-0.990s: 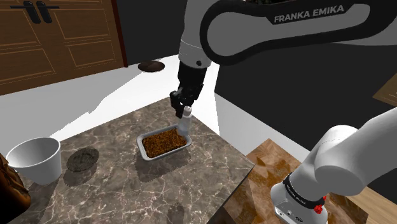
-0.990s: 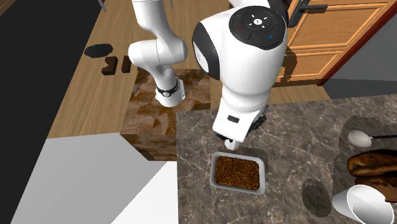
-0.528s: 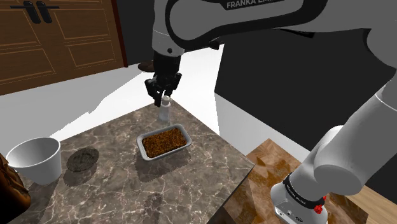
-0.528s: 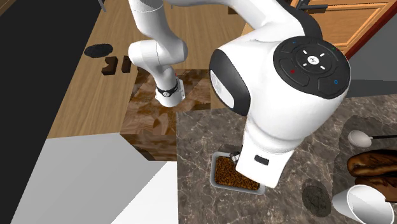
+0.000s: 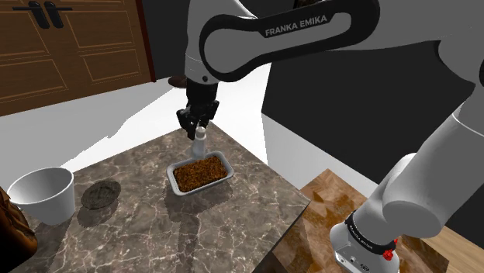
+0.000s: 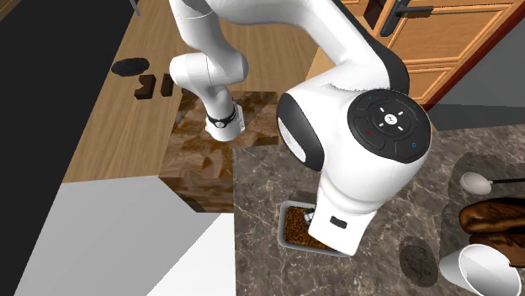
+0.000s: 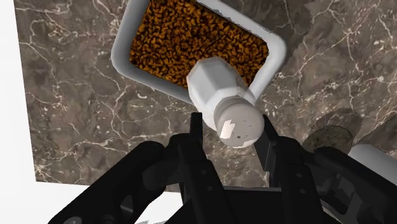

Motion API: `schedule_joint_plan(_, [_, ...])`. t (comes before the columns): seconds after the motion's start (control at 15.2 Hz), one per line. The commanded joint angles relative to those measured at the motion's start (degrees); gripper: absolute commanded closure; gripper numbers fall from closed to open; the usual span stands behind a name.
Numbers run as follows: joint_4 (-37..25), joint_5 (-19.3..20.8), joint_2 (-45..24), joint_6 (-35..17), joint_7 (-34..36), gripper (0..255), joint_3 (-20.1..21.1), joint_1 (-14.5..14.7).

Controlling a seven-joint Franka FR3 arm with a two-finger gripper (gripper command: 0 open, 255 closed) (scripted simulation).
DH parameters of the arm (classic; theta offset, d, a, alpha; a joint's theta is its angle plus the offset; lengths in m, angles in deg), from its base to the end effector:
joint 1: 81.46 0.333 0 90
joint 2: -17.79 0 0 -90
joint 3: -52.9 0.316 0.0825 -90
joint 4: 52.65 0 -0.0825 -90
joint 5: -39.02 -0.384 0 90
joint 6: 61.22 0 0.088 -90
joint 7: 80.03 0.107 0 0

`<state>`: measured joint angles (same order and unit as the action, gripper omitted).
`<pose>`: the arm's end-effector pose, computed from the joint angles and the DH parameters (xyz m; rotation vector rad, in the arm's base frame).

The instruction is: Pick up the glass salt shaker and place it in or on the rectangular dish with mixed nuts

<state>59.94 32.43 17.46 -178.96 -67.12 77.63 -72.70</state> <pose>0.4696 0.3176 0.4764 -2.9740 -0.4644 -0.0539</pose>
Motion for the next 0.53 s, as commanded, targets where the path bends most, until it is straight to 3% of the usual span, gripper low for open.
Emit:
schedule_joint_plan(0.0, [0.9,0.2,-0.6,-1.5,0.0,255,0.1,0.1])
schedule_joint_plan(0.46, [4.4,0.8,-2.4,-6.7,0.1,255,0.2,0.2])
